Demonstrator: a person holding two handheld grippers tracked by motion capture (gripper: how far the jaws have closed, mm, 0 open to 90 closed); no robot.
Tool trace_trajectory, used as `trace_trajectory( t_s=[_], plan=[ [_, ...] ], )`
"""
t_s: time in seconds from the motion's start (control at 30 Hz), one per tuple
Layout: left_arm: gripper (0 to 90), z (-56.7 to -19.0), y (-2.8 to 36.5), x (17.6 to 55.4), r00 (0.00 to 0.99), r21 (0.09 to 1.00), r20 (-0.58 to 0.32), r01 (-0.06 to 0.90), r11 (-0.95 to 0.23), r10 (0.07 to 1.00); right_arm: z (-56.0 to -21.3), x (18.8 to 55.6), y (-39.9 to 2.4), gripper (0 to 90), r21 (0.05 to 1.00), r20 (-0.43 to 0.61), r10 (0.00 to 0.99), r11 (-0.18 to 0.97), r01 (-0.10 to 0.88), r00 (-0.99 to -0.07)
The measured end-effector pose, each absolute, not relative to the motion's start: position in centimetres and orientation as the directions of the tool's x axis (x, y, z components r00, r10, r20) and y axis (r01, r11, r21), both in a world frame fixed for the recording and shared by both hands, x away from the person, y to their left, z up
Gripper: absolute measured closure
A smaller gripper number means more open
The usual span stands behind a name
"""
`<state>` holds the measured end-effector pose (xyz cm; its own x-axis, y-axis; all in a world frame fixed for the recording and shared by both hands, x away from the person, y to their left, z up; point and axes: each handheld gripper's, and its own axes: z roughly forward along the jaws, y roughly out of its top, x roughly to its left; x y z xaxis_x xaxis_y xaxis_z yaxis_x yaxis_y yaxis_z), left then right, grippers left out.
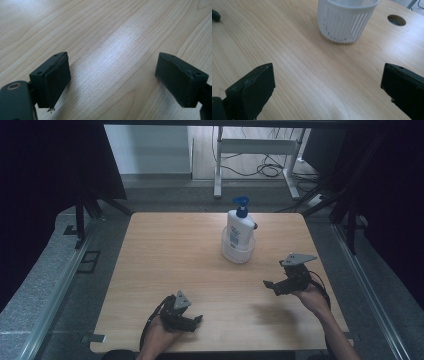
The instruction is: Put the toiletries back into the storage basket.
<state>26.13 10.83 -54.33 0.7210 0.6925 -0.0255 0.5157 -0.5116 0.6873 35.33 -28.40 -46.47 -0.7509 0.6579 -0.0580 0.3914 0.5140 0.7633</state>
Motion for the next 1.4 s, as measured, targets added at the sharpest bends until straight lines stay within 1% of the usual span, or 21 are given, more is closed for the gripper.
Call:
trace_trajectory(
  t_s=[0.47,0.7,1.0,1.4],
  plan=[
    [12.0,-54.3,10.8,26.1,0.718,0.688,-0.028,0.519,-0.507,0.696,-49.2,33.6,-29.5,0.0,0.742,-0.046,0.672,0.518,0.425,-0.739],
    [12.0,-54.3,10.8,26.1,0.719,0.688,-0.027,0.517,-0.509,0.695,-51.7,32.8,-30.0,0.0,0.721,-0.016,0.678,0.517,0.462,-0.735],
    [12.0,-54.3,10.8,26.1,0.718,0.687,-0.027,0.518,-0.509,0.695,-54.2,32.0,-29.2,0.0,0.69,-0.011,0.663,0.546,0.474,-0.748],
    [11.9,-54.3,10.8,26.1,0.717,0.686,-0.026,0.52,-0.509,0.697,-54.4,31.9,-29.1,0.0,0.699,-0.003,0.667,0.534,0.475,-0.745]
  ],
)
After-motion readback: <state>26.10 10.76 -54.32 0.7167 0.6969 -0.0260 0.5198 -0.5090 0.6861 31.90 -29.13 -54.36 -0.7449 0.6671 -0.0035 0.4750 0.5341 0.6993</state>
